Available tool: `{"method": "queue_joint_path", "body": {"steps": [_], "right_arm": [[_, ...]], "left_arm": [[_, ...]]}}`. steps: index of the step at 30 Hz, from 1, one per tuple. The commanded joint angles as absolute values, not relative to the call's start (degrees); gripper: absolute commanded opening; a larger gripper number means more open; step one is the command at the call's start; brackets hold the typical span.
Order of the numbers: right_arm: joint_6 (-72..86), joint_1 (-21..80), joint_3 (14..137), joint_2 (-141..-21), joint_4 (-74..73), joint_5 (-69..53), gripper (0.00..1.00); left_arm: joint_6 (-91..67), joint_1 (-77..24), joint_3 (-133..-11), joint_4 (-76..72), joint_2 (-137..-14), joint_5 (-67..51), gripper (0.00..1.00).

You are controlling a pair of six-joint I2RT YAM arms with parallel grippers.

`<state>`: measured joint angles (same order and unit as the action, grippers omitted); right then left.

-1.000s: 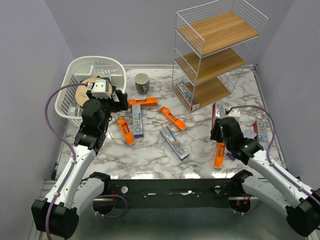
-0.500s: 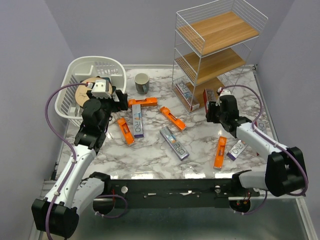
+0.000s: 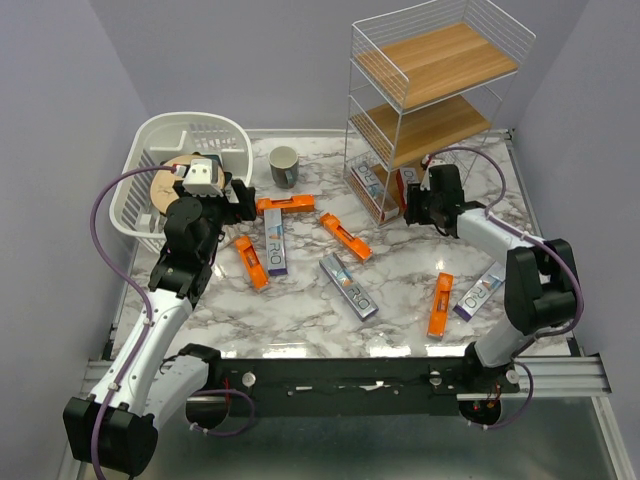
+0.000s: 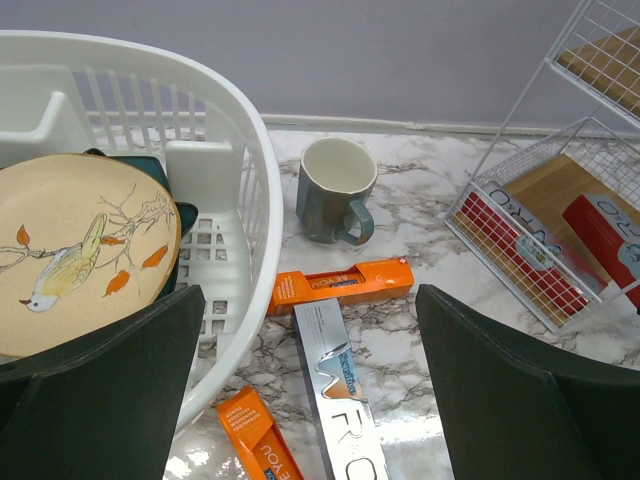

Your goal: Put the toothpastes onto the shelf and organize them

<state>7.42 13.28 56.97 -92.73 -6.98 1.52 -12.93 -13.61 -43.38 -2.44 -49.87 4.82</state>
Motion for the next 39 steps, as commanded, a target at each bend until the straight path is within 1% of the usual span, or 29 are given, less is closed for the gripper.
{"method": "queue_joint_path", "body": {"steps": [1, 3, 10, 12, 17, 21, 23, 28, 29, 31, 33, 39], "right_arm": [[7.4, 12.5, 62.3, -96.1, -11.7, 0.3, 0.59], [8.2, 12.2, 63.2, -97.2, -12.7, 1.1, 0.62], [9.8, 11.7, 64.0, -98.1, -14.7, 3.3, 0.64], [10.5, 11.7, 63.3, -97.6, -14.3, 3.5, 0.67], [14.9, 11.7, 59.3, -92.4, -11.7, 3.1, 0.69], [25.1, 11.7, 53.5, -84.7, -7.3, 3.4, 0.74], [29.5, 11.6, 49.2, -81.5, -4.4, 3.9, 0.75], [46.5, 11.6, 40.1, -72.0, 3.9, 6.8, 0.81], [49.2, 11.6, 36.7, -71.1, 5.4, 6.9, 0.81], [56.0, 11.5, 33.4, -69.1, 10.6, 7.1, 0.83], [61.4, 11.6, 30.6, -68.6, 12.3, 8.3, 0.84], [71.1, 11.6, 27.0, -69.7, 17.3, 10.4, 0.82]], "left_arm": [[-12.8, -13.3, -44.7, -2.8, -50.0, 3.8, 0.99], [-12.8, -13.3, -44.7, -2.8, -50.2, 3.7, 0.99], [-12.7, -13.3, -44.7, -2.8, -50.0, 3.4, 0.99], [-12.9, -13.3, -44.7, -2.8, -50.1, 3.3, 0.99], [-12.9, -13.3, -44.7, -2.8, -50.0, 3.3, 0.99], [-13.0, -13.3, -44.8, -2.8, -49.8, 3.2, 0.99], [-13.1, -13.3, -44.7, -2.8, -49.7, 3.2, 0.99], [-13.0, -13.3, -44.6, -2.7, -49.6, 3.3, 0.99], [-13.1, -13.3, -44.6, -2.7, -49.6, 3.4, 0.99], [-13.0, -13.3, -44.7, -2.6, -49.5, 3.5, 0.99], [-13.1, -13.3, -44.7, -2.6, -49.5, 3.5, 0.99], [-13.1, -13.3, -44.7, -2.6, -49.2, 3.5, 0.99]]}}
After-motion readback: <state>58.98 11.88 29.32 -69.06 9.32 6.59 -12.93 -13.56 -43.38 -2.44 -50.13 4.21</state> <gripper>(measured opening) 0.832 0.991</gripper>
